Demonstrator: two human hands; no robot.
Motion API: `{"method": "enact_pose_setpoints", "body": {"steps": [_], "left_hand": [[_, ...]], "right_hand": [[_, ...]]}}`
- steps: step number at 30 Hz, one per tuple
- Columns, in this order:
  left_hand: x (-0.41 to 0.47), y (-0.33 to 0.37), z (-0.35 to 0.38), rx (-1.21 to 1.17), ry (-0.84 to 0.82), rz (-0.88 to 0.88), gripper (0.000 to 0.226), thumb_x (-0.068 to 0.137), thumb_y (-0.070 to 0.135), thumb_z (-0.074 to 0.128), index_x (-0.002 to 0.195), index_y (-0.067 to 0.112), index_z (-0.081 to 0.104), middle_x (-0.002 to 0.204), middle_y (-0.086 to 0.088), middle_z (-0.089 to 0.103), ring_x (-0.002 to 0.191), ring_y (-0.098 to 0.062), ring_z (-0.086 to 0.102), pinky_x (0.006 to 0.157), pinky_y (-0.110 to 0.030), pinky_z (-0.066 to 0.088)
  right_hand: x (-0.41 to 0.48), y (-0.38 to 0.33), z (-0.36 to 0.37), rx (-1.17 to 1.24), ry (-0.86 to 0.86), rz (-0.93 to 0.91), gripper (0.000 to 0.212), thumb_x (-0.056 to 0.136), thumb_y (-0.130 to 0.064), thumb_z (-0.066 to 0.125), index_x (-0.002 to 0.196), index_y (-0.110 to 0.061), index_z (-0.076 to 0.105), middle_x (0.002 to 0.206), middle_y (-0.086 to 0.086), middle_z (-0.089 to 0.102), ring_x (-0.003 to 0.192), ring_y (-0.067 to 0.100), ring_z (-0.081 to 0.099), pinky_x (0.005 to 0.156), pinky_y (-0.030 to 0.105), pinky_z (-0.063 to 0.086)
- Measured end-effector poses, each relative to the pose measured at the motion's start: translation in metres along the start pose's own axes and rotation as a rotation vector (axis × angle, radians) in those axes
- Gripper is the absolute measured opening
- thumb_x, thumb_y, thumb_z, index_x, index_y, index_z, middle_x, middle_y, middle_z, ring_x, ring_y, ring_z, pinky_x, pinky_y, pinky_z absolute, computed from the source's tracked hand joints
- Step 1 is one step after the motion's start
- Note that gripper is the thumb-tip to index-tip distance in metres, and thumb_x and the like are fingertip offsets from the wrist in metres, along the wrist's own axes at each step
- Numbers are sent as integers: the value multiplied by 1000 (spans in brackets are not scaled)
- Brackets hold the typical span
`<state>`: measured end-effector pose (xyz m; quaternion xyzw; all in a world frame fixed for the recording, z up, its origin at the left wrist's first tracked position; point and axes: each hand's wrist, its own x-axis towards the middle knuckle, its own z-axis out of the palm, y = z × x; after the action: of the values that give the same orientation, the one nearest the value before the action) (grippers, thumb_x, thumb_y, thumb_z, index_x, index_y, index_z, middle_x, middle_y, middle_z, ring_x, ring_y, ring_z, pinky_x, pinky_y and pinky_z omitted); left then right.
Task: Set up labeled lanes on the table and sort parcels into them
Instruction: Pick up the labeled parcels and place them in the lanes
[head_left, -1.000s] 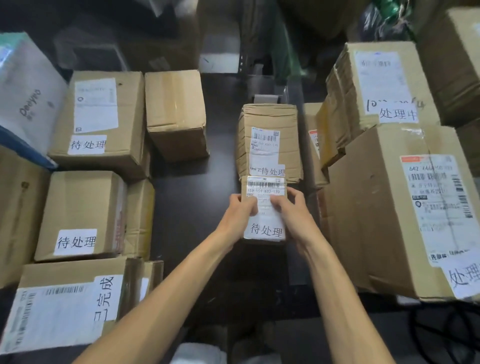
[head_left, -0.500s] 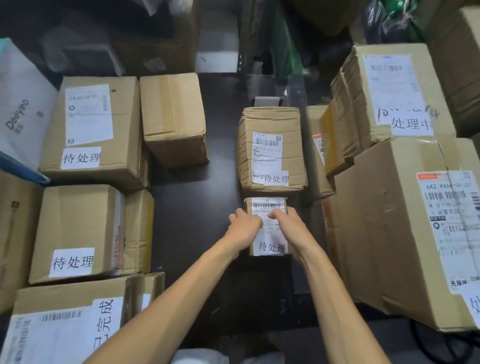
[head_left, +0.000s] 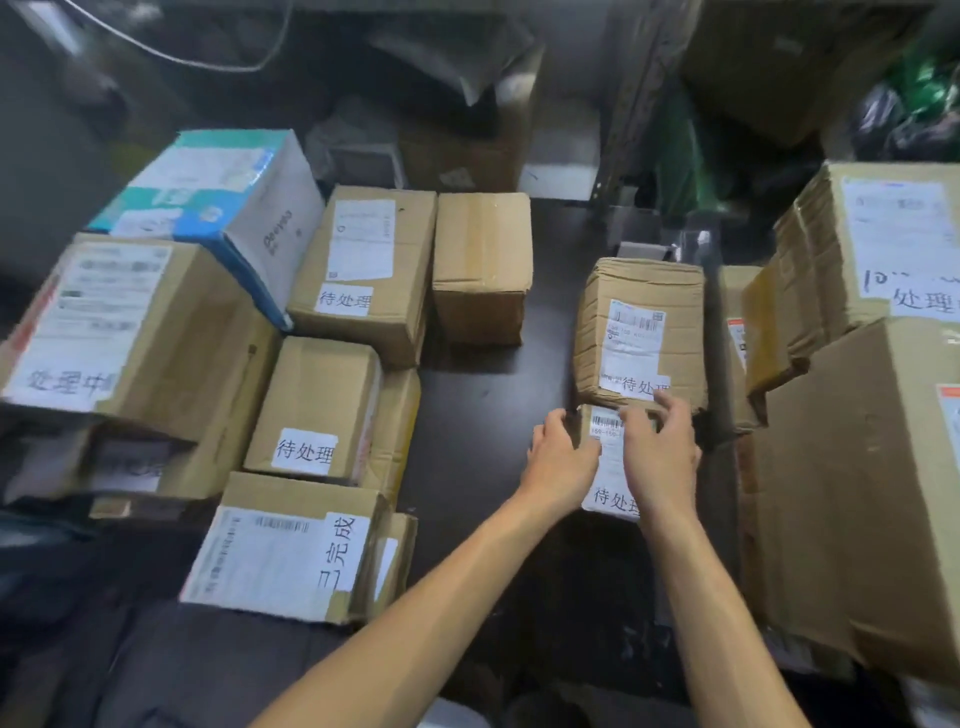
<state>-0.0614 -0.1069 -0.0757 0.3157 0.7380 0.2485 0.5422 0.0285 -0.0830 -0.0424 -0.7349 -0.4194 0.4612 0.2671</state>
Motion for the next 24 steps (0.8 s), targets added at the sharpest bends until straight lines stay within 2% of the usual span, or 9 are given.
{"method": "enact_pose_setpoints", "body": {"steps": [4, 7, 8, 11, 13, 16, 19, 22, 24], "left_hand": [[-43, 10, -26, -63, 142, 108, 55, 101, 22, 48, 153, 14, 32, 153, -11, 36, 143, -27, 38, 117, -45, 34], [-83, 14, -55, -126, 303, 243, 33, 97, 18, 50, 130, 16, 51, 130, -9, 57, 122, -27, 57, 102, -45, 48], [-97, 15, -67, -152, 365, 293, 24, 95, 20, 49, 118, 20, 55, 119, -7, 63, 112, -26, 62, 94, -46, 53], [-136, 18, -110, -202, 532, 454, 16, 94, 15, 50, 95, 28, 60, 82, 5, 68, 71, -12, 67, 59, -36, 58], [-160, 20, -144, -202, 637, 569, 23, 93, 6, 50, 89, 24, 64, 66, 15, 63, 56, 0, 59, 53, -18, 47], [-184, 20, -200, -233, 821, 728, 25, 86, 8, 49, 79, 28, 63, 66, 19, 61, 63, -1, 56, 62, -17, 43], [-185, -1, -267, -243, 1060, 713, 16, 86, 18, 50, 84, 26, 64, 86, 7, 66, 80, -10, 61, 69, -20, 46], [-159, -34, -334, -227, 1135, 465, 18, 81, 38, 54, 96, 33, 63, 104, 8, 55, 103, -20, 58, 87, -31, 47], [-136, -48, -361, -205, 990, 228, 45, 75, 53, 54, 114, 32, 63, 119, 8, 49, 116, -19, 54, 97, -33, 44]], "right_hand": [[-37, -39, 14, 84, -146, -155, 43, 98, -18, 55, 140, -17, 52, 136, 8, 59, 122, 21, 55, 104, 35, 44], [-66, -63, 30, 146, -291, -223, 37, 99, -12, 55, 137, -13, 54, 111, -4, 61, 92, 0, 58, 73, 7, 45], [-77, -70, 37, 165, -338, -235, 36, 100, -13, 55, 135, -14, 55, 105, -9, 61, 86, -5, 56, 64, 3, 43], [-109, -94, 57, 230, -481, -247, 30, 100, -15, 55, 130, -16, 56, 106, -4, 66, 89, 4, 64, 73, 19, 53], [-130, -110, 73, 256, -556, -269, 24, 98, -21, 57, 121, -20, 58, 109, 0, 68, 100, 14, 67, 94, 36, 56], [-152, -128, 101, 285, -627, -282, 37, 82, -41, 60, 116, -26, 60, 120, 8, 69, 109, 22, 65, 102, 43, 52], [-159, -136, 135, 263, -677, -265, 34, 100, -32, 55, 133, -21, 54, 128, 5, 63, 111, 19, 61, 99, 40, 50], [-161, -142, 173, 240, -709, -243, 35, 103, -34, 54, 136, -25, 47, 131, 2, 61, 118, 18, 60, 105, 43, 49], [-165, -143, 199, 233, -712, -227, 37, 101, -35, 56, 136, -26, 45, 131, 1, 61, 120, 18, 59, 106, 42, 48]]}}
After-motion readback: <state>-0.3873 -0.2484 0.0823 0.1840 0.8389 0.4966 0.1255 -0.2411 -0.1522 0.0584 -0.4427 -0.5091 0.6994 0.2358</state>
